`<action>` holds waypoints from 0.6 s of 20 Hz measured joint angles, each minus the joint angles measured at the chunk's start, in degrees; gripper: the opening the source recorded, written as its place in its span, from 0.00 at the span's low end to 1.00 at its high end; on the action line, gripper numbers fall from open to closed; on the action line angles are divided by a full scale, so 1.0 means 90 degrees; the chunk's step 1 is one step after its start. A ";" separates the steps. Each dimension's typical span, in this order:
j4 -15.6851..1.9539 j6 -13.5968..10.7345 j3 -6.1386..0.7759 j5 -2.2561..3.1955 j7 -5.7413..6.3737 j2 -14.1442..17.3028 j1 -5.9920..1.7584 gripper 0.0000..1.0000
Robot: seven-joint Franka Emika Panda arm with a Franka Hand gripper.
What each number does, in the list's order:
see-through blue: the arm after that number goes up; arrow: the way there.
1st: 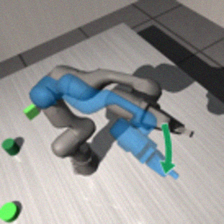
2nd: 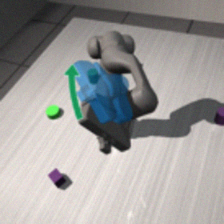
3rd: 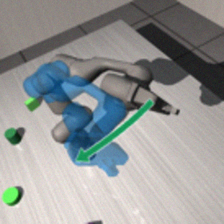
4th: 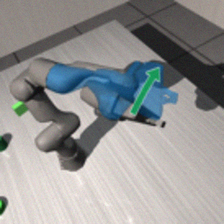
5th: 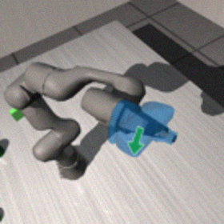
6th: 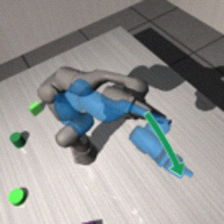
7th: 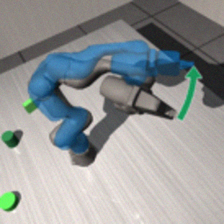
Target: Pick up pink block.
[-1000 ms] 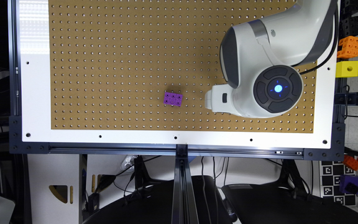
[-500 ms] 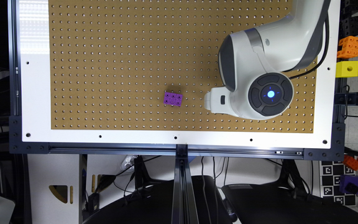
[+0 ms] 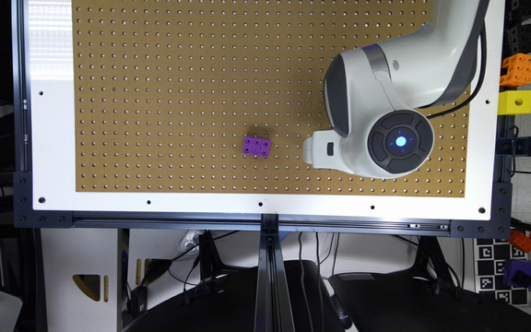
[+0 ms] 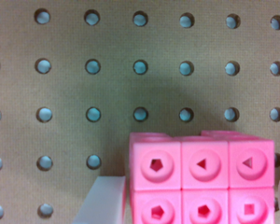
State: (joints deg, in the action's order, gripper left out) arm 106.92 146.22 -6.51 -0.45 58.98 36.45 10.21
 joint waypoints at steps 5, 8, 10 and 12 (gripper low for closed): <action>0.0002 0.0000 0.0002 0.0000 0.0000 0.0000 -0.0005 0.00; 0.0003 -0.0017 0.0005 0.0003 0.0000 0.0000 -0.0006 0.00; 0.0003 -0.0027 0.0006 0.0008 0.0000 -0.0001 -0.0007 0.00; 0.0003 -0.0030 0.0006 0.0010 0.0000 -0.0003 -0.0007 0.00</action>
State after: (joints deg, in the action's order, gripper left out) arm 106.95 145.95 -6.46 -0.36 58.98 36.42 10.15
